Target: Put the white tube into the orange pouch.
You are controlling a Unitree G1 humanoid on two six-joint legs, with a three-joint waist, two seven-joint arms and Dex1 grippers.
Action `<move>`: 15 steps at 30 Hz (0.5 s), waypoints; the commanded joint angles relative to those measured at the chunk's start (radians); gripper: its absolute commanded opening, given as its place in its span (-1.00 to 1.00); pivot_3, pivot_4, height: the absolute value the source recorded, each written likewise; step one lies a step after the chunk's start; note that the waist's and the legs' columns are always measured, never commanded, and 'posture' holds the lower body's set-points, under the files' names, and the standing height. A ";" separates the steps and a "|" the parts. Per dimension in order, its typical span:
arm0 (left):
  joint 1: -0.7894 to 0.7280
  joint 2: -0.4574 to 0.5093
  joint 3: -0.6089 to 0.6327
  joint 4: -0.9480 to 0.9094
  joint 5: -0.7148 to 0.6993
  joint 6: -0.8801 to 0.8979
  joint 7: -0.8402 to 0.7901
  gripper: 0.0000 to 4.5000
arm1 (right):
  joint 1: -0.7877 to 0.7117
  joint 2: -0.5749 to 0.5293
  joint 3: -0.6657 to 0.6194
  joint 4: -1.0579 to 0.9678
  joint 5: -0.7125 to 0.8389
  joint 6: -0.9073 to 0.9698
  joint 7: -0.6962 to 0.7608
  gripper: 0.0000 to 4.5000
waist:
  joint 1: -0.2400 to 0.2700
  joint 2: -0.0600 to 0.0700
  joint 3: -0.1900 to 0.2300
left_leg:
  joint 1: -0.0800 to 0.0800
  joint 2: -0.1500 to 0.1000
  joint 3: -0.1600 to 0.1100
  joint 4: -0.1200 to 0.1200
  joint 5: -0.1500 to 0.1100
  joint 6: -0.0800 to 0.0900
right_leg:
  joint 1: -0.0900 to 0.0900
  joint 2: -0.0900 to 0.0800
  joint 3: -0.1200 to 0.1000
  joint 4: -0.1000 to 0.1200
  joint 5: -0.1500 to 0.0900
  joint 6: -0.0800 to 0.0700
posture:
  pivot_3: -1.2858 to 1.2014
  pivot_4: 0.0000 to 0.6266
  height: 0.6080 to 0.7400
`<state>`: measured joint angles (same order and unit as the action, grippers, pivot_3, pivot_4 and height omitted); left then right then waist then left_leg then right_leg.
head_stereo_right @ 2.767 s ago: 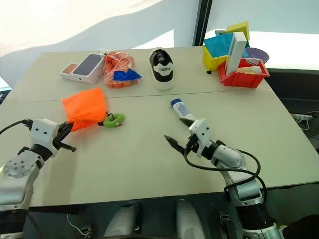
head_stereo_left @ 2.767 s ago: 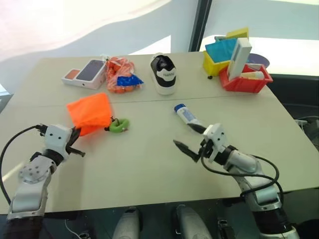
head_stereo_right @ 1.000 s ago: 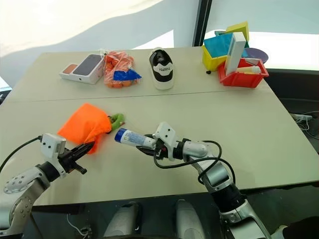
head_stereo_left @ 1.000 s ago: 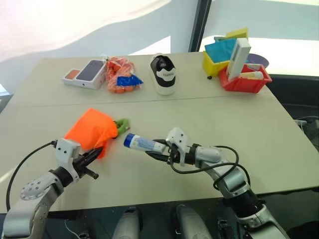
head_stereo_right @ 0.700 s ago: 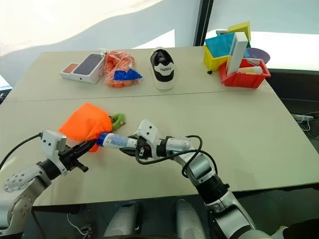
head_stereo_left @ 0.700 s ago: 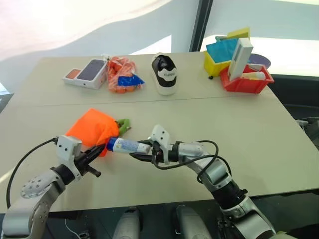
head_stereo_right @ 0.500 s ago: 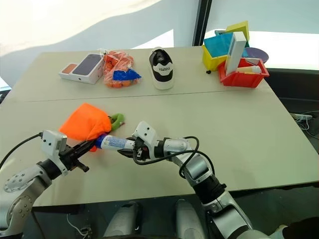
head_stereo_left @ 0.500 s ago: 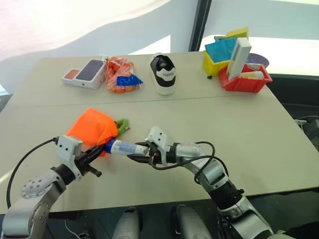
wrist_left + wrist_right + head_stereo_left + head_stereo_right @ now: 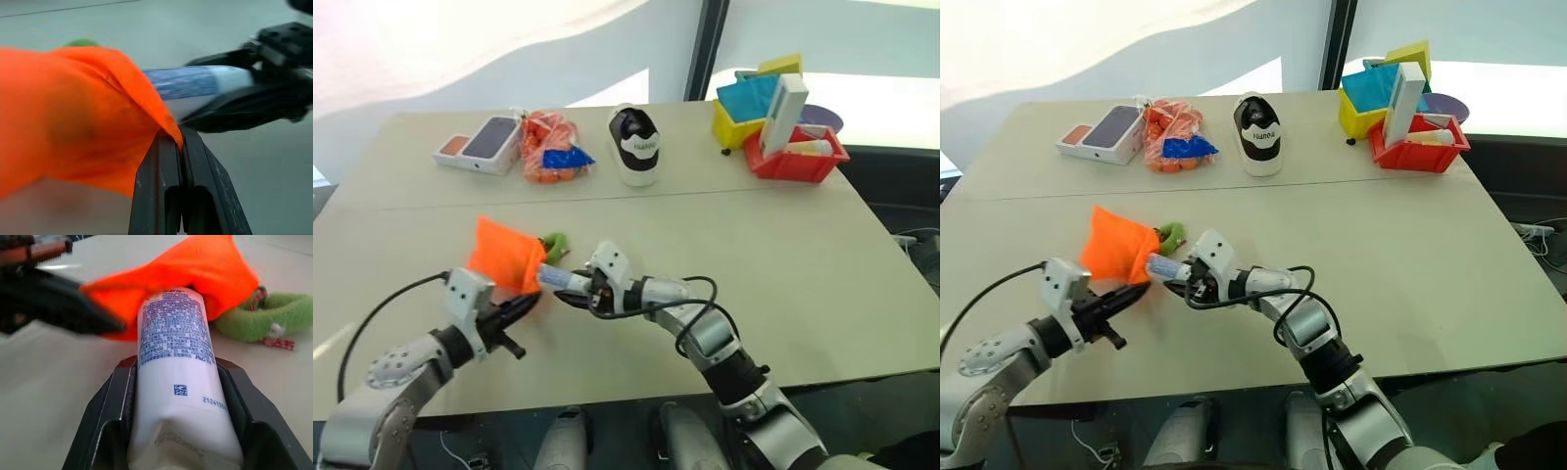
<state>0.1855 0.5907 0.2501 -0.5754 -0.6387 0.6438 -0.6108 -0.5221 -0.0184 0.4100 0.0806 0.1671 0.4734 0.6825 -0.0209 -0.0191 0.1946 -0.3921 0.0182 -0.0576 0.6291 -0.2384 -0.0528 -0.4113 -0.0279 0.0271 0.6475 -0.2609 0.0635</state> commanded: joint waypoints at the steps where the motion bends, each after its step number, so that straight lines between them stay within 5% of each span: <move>1: -0.005 0.016 0.012 -0.066 -0.034 0.011 -0.001 -1.00 | -0.021 0.021 0.004 -0.021 -0.002 -0.021 -0.003 -0.19 | 0.000 0.000 0.000 | 0.000 0.000 0.000 0.000 0.000 0.000 | 0.000 0.000 0.000 0.000 0.000 0.000 | 0.03 -0.52 1.00; 15: -0.062 0.047 -0.060 -0.138 -0.072 0.062 0.013 -1.00 | -0.103 0.037 0.071 0.014 -0.080 -0.020 0.005 -0.19 | 0.000 0.000 0.000 | 0.000 0.000 0.000 0.000 0.000 0.000 | 0.000 0.000 0.000 0.000 0.000 0.000 | 0.03 -0.52 1.00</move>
<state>0.1423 0.6312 0.2173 -0.6288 -0.6854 0.7129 -0.5857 -0.5967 -0.0056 0.4331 0.1215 0.0904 0.4739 0.6691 -0.0209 -0.0189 0.1947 -0.3921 0.0180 -0.0575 0.6288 -0.2384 -0.0528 -0.4116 -0.0277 0.0270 0.6475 -0.2610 0.0635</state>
